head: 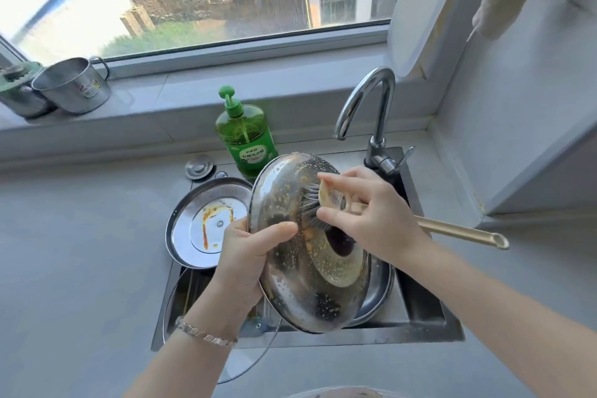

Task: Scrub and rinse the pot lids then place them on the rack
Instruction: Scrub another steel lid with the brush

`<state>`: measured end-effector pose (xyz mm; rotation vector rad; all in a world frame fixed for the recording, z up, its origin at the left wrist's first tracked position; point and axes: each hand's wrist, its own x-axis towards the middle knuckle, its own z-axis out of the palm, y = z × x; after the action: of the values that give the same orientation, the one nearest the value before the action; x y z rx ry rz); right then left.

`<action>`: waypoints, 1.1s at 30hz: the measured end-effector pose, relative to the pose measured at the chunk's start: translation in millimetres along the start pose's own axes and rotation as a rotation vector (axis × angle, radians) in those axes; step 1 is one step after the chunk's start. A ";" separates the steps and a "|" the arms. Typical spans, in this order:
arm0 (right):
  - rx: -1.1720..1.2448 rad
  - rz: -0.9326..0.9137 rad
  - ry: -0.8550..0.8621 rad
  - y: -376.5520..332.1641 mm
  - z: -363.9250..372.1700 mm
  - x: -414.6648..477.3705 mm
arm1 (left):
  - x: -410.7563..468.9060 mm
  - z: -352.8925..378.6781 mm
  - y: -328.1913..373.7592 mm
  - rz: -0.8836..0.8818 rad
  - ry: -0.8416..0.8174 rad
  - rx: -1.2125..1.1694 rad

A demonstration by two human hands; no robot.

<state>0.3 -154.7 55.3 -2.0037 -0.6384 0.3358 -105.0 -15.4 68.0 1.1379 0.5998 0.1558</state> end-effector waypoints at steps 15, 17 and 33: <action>0.107 0.205 -0.015 23.3 22.5 -51.2 | 11.4 -5.9 2.0 0.031 0.289 -0.125; 0.134 0.128 -0.047 11.3 23.5 -51.3 | 12.5 -4.8 2.6 0.054 0.310 -0.101; 0.181 0.226 0.252 21.6 4.4 -25.3 | -2.6 2.1 22.7 0.133 0.200 -0.038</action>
<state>-16.3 -174.4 33.8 -1.9056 -0.2158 0.2596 -101.9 -8.4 89.7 1.1330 0.6952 0.3971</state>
